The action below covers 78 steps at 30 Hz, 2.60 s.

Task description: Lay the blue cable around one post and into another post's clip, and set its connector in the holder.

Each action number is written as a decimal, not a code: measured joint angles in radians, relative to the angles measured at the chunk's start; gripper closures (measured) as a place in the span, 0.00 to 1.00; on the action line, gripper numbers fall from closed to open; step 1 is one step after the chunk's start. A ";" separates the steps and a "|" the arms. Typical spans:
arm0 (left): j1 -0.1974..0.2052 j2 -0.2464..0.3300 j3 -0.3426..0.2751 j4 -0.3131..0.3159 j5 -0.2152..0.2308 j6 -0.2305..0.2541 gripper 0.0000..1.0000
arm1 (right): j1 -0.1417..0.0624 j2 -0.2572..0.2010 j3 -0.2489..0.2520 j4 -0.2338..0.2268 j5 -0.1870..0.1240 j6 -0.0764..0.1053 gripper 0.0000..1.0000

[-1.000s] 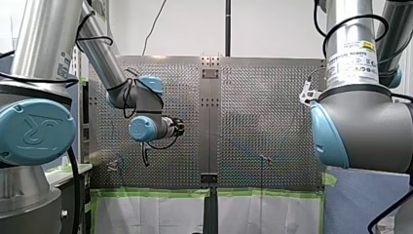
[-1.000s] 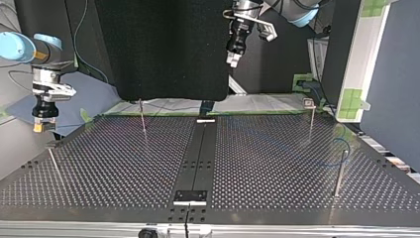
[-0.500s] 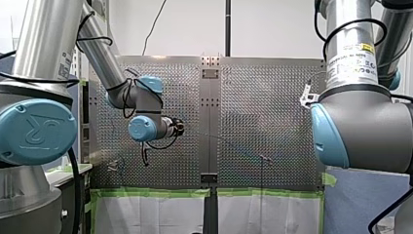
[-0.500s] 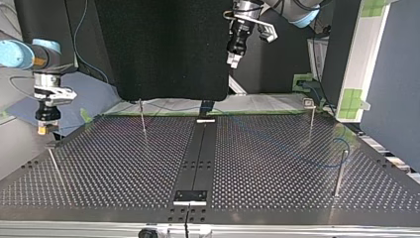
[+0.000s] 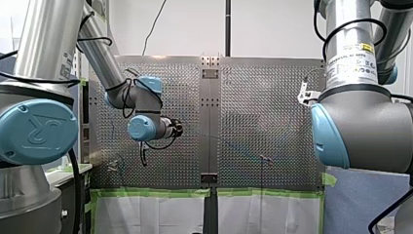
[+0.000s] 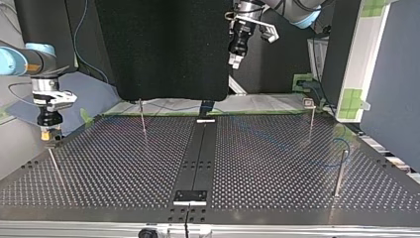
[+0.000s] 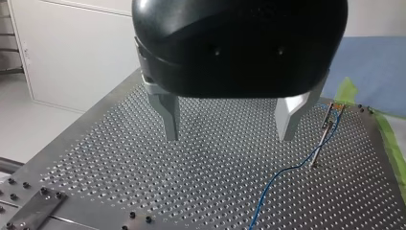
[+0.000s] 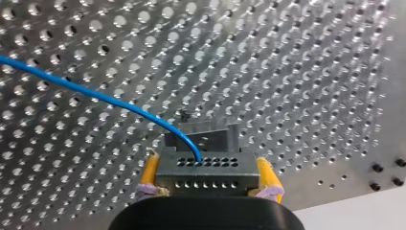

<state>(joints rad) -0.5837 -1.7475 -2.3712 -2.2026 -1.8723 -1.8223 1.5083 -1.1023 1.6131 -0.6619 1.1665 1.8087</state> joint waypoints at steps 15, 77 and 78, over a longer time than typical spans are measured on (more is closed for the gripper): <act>0.007 0.000 0.000 -0.014 0.000 0.000 0.00 | -0.006 0.002 -0.031 0.144 -0.006 -0.022 1.00; 0.047 0.000 0.000 -0.031 0.000 0.024 0.00 | -0.034 0.004 -0.135 0.267 -0.108 -0.066 1.00; 0.048 0.000 0.000 -0.031 0.000 0.024 0.00 | -0.034 0.004 -0.135 0.266 -0.111 -0.069 1.00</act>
<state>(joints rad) -0.5359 -1.7475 -2.3714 -2.2334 -1.8721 -1.7980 1.4747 -1.0980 1.4782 -0.3957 1.0556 1.7397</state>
